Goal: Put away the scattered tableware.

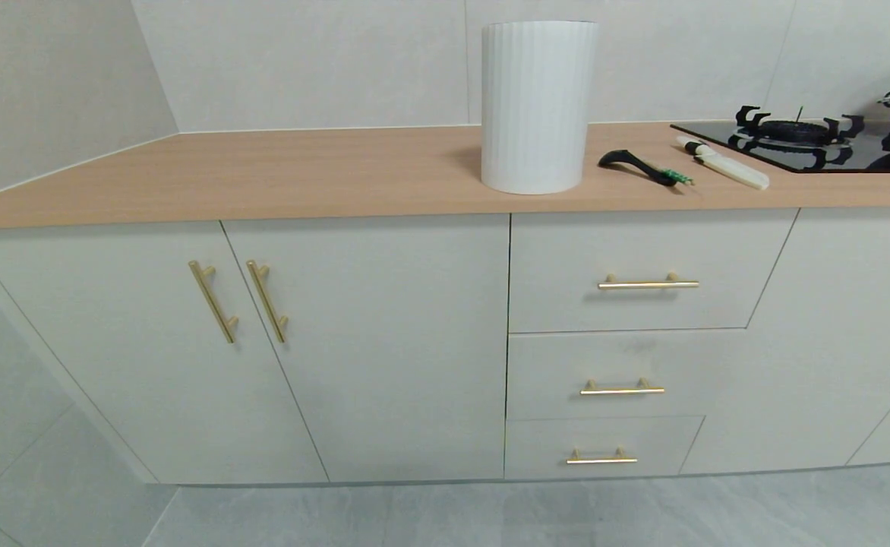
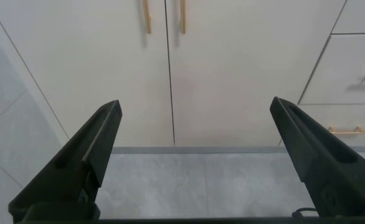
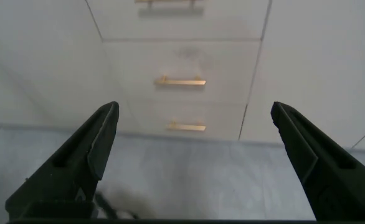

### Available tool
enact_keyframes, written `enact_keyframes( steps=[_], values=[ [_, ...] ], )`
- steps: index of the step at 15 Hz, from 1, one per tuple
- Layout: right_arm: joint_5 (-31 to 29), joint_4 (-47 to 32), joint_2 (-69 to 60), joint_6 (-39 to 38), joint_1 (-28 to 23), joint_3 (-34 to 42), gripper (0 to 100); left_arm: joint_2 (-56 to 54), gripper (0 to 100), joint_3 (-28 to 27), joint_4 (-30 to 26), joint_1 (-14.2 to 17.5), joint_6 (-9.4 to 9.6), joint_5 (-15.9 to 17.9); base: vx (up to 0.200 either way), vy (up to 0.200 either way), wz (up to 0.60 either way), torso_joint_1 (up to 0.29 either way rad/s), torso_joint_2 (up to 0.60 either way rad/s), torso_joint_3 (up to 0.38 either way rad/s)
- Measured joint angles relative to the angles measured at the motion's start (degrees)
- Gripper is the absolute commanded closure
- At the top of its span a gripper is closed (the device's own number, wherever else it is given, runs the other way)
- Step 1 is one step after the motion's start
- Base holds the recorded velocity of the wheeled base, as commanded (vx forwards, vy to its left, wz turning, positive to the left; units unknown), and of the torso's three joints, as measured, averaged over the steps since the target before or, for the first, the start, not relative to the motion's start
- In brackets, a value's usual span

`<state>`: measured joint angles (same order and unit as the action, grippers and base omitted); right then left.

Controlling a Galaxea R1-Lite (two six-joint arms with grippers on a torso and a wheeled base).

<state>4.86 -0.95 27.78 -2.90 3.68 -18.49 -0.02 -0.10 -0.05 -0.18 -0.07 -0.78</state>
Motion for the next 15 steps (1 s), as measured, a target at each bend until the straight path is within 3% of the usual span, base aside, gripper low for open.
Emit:
enact_keyframes(
  steps=[8,12,15],
  values=[
    [0.68,0.17,53.86,-0.54,4.41,-29.64,0,0.00,0,0.00,0.02,0.00,0.00,0.02,0.000,0.000,0.00,0.000,0.00,0.000],
    [0.83,1.66,70.95,-0.54,6.46,-35.22,0,0.00,0,0.00,0.02,0.00,-0.06,0.00,0.000,0.000,0.00,0.000,0.00,0.000],
    [-0.29,12.85,81.15,-0.60,6.77,-35.11,0,0.00,0,0.00,0.05,0.00,-0.06,0.00,0.000,0.000,0.00,0.000,0.00,0.000]
  ],
)
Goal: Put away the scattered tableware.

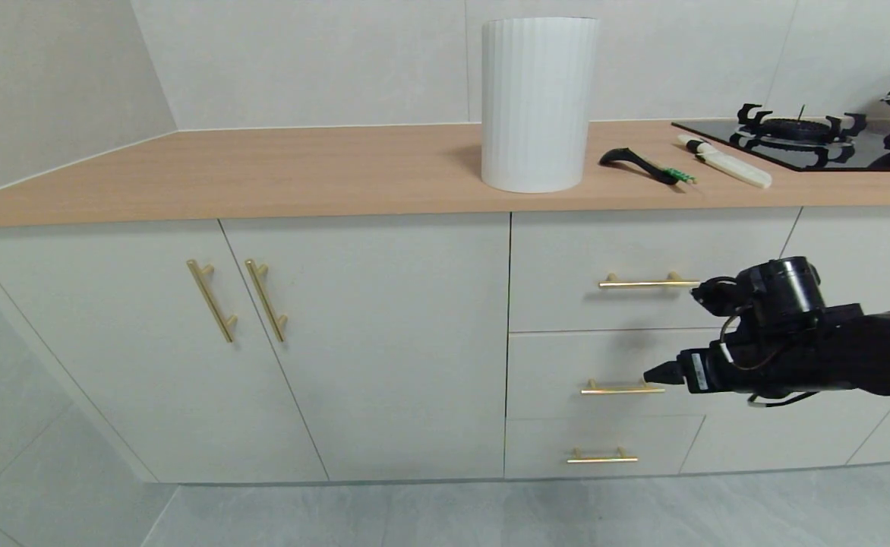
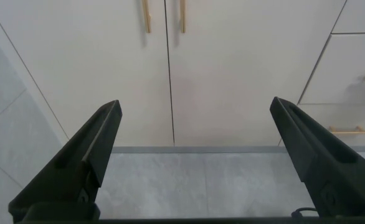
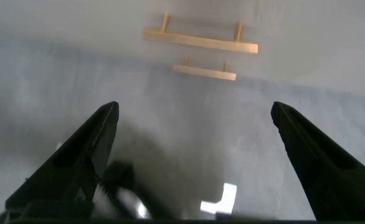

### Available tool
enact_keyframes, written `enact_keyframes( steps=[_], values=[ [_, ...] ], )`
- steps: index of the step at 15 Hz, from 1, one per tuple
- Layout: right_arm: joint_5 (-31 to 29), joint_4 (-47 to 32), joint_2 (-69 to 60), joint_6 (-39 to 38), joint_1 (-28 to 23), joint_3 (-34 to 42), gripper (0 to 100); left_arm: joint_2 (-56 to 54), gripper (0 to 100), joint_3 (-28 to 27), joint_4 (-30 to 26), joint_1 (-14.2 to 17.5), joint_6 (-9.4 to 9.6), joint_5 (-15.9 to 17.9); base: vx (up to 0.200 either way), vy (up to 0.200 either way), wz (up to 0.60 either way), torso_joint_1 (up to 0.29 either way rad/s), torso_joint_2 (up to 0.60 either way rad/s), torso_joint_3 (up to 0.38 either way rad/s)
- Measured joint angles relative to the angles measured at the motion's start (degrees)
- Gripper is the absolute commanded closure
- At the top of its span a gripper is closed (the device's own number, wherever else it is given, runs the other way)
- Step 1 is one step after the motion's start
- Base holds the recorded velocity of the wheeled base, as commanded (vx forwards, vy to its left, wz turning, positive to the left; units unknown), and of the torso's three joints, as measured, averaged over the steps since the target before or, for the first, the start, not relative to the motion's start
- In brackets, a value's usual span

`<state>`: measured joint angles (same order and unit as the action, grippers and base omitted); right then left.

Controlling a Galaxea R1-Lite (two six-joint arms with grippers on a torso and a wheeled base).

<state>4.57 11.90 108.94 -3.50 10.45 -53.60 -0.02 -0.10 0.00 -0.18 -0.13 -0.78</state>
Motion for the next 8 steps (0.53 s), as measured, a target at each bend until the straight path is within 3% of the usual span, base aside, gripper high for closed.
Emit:
enact_keyframes(
  steps=[3,8],
  values=[
    [-2.39,18.99,8.05,-0.06,0.10,3.52,0,0.00,0,0.00,0.00,0.00,-0.02,-0.01,0.000,0.000,0.00,0.000,0.00,0.000],
    [-5.22,29.93,17.27,-0.17,0.18,5.64,0,0.00,0,0.00,0.00,0.00,-0.02,0.00,0.000,0.000,0.00,0.000,0.00,0.000]
  ],
)
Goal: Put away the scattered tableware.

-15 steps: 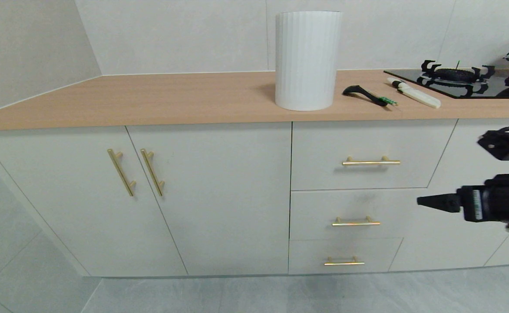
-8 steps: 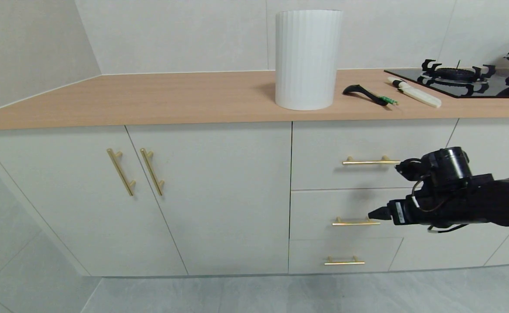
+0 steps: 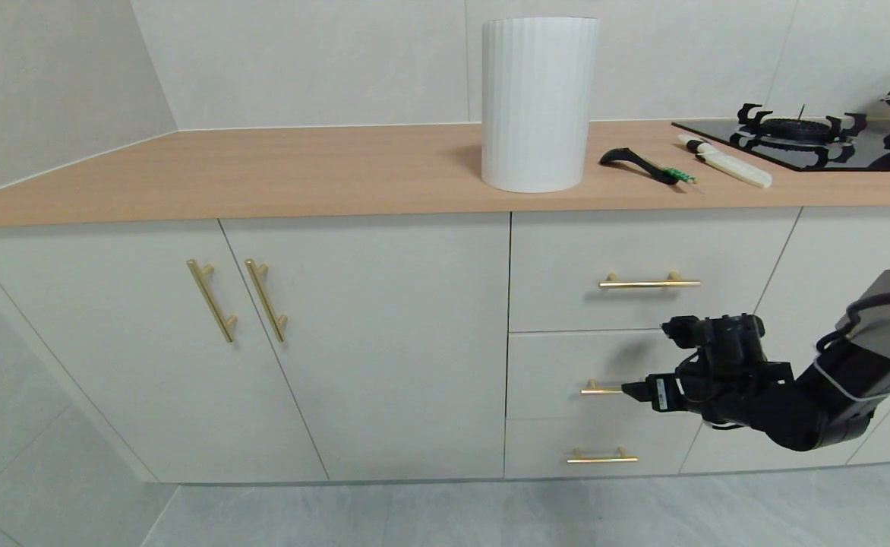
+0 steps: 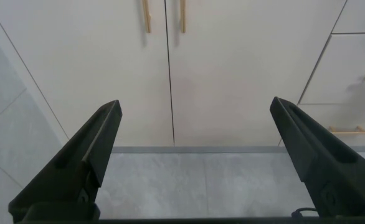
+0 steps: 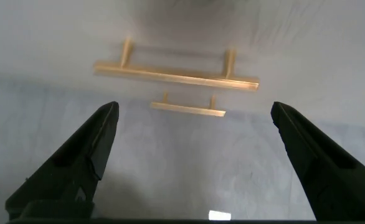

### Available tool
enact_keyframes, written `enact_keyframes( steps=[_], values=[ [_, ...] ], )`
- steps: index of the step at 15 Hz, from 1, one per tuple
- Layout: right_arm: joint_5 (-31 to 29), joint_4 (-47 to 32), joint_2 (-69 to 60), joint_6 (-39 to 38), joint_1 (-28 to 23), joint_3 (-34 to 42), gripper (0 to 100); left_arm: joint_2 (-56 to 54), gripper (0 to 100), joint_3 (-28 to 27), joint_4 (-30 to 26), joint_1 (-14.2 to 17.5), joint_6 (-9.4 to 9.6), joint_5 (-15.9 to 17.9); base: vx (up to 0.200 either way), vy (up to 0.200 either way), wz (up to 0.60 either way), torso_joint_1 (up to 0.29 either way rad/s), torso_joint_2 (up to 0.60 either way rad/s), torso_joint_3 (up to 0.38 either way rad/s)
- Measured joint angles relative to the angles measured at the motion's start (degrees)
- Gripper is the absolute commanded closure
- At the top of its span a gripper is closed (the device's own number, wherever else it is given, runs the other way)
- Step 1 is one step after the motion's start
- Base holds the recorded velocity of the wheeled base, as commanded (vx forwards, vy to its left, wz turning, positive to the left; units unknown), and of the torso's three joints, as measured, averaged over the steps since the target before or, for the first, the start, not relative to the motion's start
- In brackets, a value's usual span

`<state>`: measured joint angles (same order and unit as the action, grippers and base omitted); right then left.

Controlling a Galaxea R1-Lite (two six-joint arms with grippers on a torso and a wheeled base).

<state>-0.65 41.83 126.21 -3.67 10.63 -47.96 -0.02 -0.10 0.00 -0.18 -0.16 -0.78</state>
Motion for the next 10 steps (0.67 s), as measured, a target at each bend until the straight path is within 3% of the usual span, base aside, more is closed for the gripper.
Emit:
enact_keyframes(
  steps=[10],
  values=[
    [-6.55,7.83,10.48,-1.28,0.04,-5.60,0,0.00,0,0.00,0.00,0.02,0.00,0.00,0.000,0.000,0.00,0.000,0.00,0.000]
  ],
)
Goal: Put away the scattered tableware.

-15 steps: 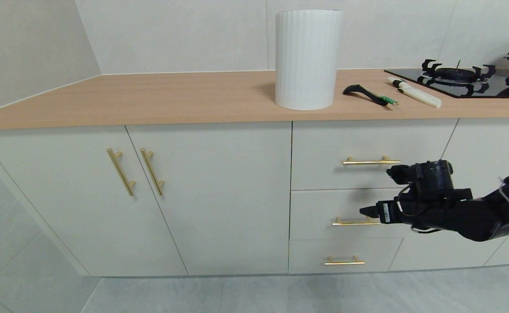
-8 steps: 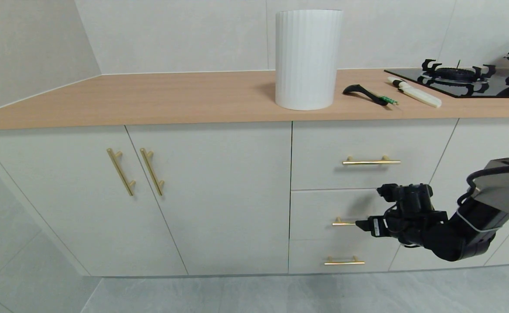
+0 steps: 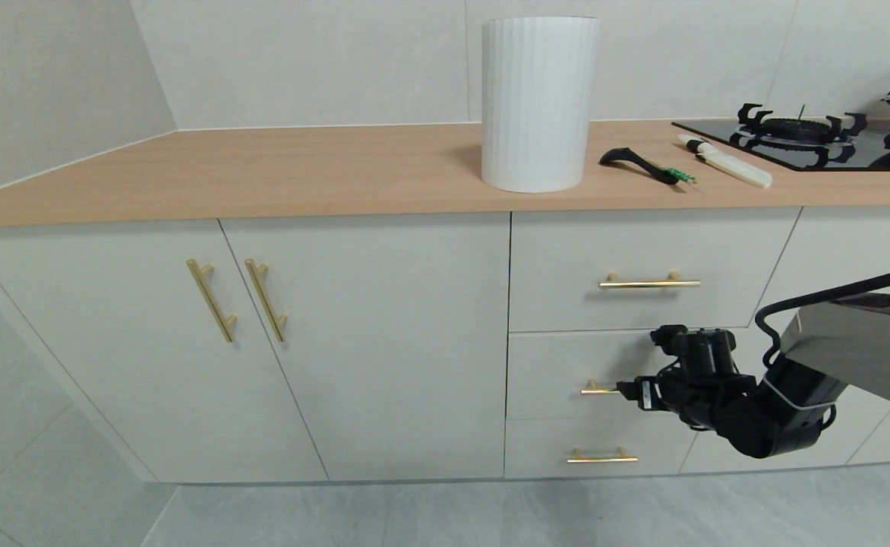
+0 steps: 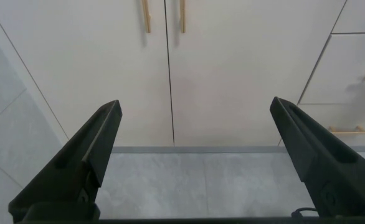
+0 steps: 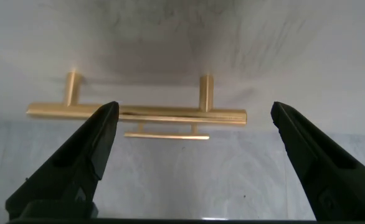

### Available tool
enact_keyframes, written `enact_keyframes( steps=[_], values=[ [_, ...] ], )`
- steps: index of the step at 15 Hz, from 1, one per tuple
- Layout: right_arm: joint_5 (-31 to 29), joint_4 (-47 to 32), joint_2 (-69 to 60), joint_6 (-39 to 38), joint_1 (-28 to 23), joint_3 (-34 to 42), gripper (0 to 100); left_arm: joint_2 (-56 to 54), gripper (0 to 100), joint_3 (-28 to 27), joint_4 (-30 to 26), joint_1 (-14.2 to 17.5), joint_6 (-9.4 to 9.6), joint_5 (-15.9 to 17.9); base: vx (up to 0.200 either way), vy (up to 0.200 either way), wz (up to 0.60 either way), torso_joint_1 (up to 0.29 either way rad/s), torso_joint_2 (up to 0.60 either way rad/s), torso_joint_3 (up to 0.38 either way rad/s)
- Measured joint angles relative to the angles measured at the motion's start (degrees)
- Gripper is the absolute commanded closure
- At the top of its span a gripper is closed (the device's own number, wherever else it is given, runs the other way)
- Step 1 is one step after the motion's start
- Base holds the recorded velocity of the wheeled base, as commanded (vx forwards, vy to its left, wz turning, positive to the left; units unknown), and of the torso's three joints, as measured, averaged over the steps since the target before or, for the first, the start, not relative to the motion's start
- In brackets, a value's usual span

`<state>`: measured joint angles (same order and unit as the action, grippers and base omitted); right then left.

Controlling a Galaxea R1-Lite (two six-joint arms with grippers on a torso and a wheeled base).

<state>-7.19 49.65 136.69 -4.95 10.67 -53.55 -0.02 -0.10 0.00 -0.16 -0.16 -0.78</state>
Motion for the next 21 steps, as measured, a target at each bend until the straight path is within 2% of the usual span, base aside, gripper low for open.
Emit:
enact_keyframes(
  steps=[6,11,14,17,21],
  values=[
    [-2.60,1.33,2.65,0.09,0.05,-1.68,0,0.00,0,0.00,0.00,-0.02,0.00,0.00,0.000,0.000,0.00,0.000,0.00,0.000],
    [-2.51,0.90,2.56,0.41,0.02,-0.22,0,0.00,0,0.00,0.00,-0.02,0.00,0.02,0.000,0.000,0.00,0.000,0.00,0.000],
    [-2.35,-1.46,-0.50,0.85,0.20,3.30,0,0.00,0,0.00,0.00,-0.02,0.00,-0.01,0.000,0.000,0.00,0.000,0.00,0.000],
    [-1.06,-12.79,-9.51,1.89,1.54,6.70,0,0.00,0,0.00,0.00,-0.02,0.00,0.00,0.000,0.000,0.00,0.000,0.00,0.000],
    [2.05,-39.10,-30.05,2.16,4.62,5.79,0,0.00,0,0.00,0.00,-0.02,0.00,0.00,0.000,0.000,0.00,0.000,0.00,0.000]
  ],
)
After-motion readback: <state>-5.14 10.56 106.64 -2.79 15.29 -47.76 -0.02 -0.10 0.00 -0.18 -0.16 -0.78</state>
